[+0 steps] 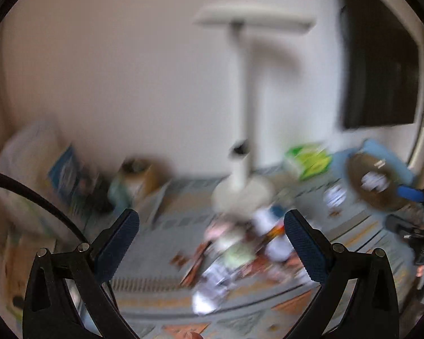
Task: Organize objects
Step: 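Move both grippers back to the clutter and reach for paper balls, then grasp a crumpled paper ball with the left gripper while the right grasps another, then carry both paper balls to the brown glass bowl, then open both grippers to drop the paper balls into the bowl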
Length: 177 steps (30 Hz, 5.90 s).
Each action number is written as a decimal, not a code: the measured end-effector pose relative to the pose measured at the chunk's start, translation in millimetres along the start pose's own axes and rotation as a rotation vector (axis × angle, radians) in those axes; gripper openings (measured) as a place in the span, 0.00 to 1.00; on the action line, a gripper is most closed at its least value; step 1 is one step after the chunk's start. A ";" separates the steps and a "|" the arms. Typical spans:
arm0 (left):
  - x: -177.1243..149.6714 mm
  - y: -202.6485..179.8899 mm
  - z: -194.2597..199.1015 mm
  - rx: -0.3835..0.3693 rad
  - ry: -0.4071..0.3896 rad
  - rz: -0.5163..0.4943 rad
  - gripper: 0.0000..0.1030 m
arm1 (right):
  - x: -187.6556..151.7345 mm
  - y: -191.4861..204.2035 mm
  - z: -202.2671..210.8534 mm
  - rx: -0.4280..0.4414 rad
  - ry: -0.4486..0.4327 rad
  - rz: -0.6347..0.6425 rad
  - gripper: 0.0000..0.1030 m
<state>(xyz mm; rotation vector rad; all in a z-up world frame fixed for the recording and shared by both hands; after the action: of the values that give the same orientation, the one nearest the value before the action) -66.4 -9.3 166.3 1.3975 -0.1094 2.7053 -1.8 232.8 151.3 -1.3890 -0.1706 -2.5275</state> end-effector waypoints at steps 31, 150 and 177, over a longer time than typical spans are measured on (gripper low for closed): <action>-179.4 19.6 -136.1 -0.002 0.327 0.089 1.00 | -130.9 36.7 -161.7 -0.025 0.382 0.074 1.00; -19.9 -428.9 -126.2 -0.512 0.066 -0.261 0.50 | -84.2 -326.8 18.5 -0.272 0.075 -0.495 0.53; -57.0 -455.6 -154.4 -0.602 0.178 -0.283 0.50 | -102.5 -341.6 -4.3 -0.274 0.136 -0.514 0.56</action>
<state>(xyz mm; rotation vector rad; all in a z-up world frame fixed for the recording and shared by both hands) -105.3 456.7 39.8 0.9126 -0.6033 2.2705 -46.4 577.0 68.9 -1.4017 -0.1796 -3.1604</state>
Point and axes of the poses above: each gripper's, at about its wrist camera, not at the fingertips, and z roughly against the way its jaws point, y to its left, x to its top, the point moved 8 cm from there along -z, roughly the way its jaws point, and after that the axes turned 8 degrees about z, right-handed, at the moved point
